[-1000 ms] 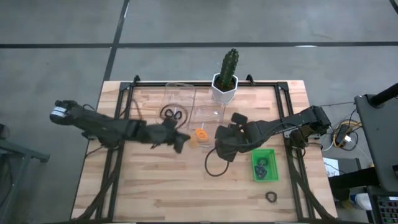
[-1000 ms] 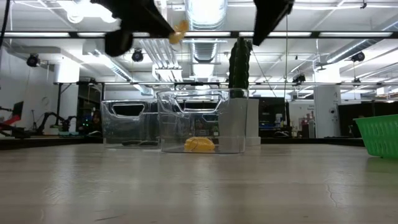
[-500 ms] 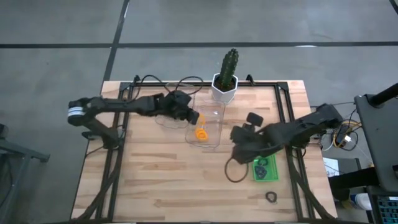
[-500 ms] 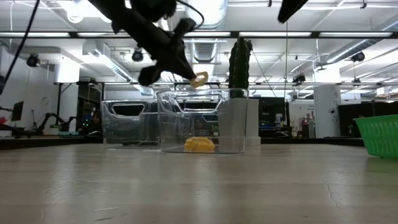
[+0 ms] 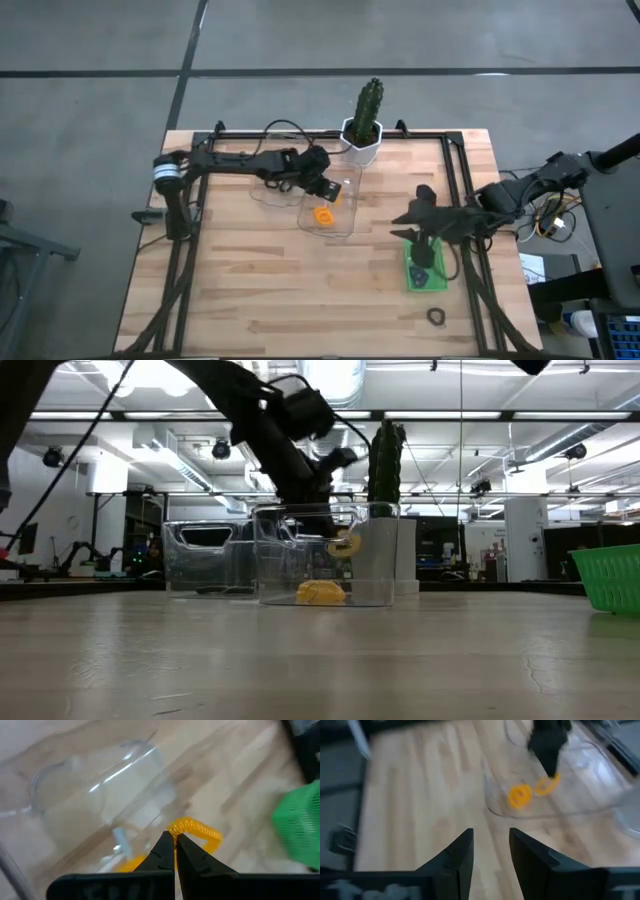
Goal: Sort spring keychains
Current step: Put the yellow spring keychain into the right transparent bin
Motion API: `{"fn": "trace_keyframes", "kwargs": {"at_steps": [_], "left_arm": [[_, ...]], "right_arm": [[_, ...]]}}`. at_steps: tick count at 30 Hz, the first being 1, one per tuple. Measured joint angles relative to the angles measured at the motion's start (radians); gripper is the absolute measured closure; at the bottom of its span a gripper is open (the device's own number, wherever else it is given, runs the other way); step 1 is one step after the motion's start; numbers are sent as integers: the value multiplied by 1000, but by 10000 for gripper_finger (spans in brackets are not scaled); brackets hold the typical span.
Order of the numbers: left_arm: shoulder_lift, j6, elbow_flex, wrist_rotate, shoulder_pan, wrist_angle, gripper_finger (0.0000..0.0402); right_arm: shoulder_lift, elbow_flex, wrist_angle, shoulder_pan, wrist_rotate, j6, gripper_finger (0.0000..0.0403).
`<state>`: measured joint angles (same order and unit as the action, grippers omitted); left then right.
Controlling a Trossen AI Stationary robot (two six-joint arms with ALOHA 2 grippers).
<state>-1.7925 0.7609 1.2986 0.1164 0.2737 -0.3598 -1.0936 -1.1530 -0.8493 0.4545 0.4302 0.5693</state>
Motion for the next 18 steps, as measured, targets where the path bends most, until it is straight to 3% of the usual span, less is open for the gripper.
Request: {"fn": "trace_keyframes", "kwargs": {"at_steps": [8,18], "left_arm": [[-127,0,136,-1,4,-212,401],[-152,8,155,0,4,-228,388]], "right_arm": [[178,238,298,0,-24,3,289],[201,277,318,0,-40,7,287]]}}
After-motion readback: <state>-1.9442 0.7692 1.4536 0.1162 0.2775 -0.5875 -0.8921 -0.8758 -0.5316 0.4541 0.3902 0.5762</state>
